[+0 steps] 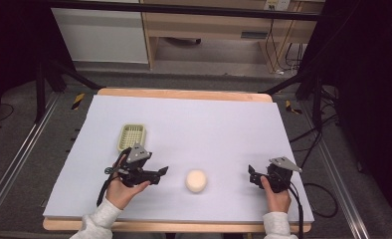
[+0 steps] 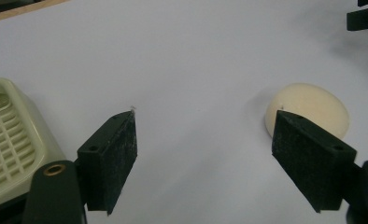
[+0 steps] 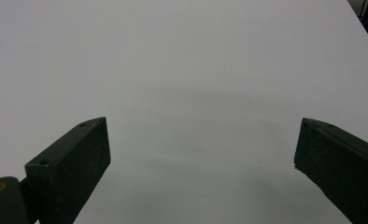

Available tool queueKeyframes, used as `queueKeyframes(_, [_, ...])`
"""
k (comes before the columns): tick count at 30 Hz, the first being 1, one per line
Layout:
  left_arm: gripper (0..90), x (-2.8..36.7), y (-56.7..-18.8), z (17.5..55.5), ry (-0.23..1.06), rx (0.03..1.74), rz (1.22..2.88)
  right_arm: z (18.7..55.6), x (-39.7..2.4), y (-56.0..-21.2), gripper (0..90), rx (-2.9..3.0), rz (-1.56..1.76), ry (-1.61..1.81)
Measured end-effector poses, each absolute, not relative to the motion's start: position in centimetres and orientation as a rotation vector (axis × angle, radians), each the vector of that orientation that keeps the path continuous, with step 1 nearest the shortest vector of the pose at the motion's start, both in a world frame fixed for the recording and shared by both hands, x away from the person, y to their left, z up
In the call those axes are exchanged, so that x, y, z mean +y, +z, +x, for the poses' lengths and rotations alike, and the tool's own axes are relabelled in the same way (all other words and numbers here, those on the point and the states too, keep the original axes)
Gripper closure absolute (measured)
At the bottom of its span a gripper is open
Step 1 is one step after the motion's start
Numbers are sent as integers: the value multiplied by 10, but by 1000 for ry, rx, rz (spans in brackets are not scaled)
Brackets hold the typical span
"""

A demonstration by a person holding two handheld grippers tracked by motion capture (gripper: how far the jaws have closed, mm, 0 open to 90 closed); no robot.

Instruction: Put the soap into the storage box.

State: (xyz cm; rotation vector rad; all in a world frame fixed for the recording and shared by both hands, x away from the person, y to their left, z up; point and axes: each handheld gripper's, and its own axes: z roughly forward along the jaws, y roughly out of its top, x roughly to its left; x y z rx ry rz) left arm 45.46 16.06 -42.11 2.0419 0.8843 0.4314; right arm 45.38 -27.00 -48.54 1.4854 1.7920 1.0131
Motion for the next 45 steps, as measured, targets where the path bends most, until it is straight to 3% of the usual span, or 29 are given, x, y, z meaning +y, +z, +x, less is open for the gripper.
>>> queueKeyframes(45, [215, 108, -427, 454, 351, 785, 2130, 454, -269, -486, 40, 1805, 1480, 1014])
